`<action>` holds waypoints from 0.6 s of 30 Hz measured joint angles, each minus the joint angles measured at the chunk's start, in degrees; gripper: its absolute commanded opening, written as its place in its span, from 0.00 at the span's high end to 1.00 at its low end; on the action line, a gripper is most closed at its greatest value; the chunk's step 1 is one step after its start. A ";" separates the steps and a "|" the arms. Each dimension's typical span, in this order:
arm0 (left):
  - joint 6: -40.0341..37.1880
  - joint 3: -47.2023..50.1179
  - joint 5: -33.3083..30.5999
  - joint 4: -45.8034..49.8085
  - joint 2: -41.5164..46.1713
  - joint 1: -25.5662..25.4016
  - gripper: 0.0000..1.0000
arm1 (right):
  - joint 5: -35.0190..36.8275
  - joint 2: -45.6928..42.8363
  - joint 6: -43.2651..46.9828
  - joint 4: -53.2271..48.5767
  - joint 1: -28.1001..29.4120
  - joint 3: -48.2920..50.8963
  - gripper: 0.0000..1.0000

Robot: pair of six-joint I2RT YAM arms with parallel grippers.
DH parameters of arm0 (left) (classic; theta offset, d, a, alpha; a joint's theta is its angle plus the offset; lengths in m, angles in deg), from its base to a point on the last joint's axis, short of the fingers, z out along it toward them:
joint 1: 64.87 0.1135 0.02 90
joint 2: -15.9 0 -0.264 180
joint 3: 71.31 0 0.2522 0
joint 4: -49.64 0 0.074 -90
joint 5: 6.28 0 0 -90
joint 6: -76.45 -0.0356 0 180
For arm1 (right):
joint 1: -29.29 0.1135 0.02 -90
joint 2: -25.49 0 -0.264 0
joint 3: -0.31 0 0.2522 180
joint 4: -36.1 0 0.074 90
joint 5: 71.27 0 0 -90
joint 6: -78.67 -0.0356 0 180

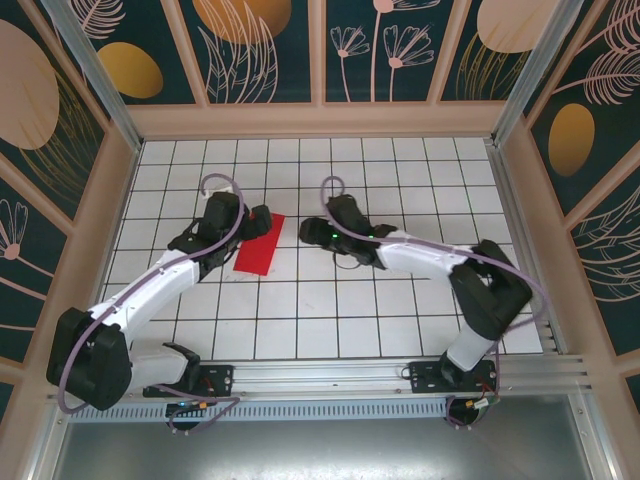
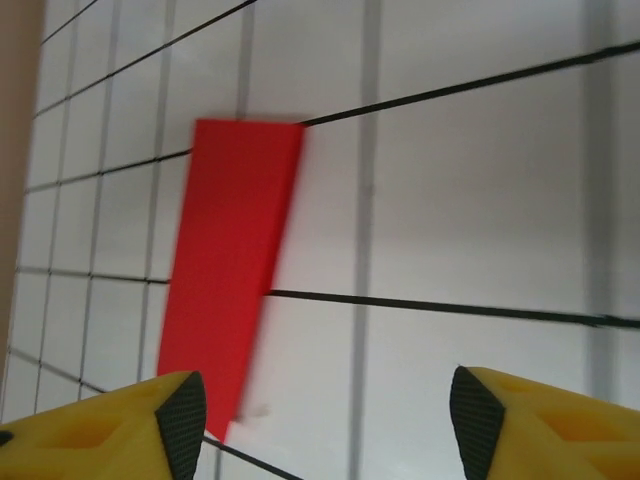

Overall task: Fold a paper plane with a square sheet of paper (pick it up from the middle)
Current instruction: Move the paper to the center of the table.

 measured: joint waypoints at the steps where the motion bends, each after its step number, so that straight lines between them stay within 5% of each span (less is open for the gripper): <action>1: 0.44 0.81 0.28 0.35 0.37 0.85 0.02 | -0.44 2.45 -0.42 0.57 1.05 -2.21 0.45; 8: 3.74 4.85 2.86 1.92 4.22 8.04 0.02 | -3.72 19.37 -2.60 2.69 6.32 -18.21 0.63; 18: 7.98 6.82 1.57 4.87 7.13 11.98 0.02 | -5.79 32.57 -2.64 -2.54 7.89 -31.56 0.64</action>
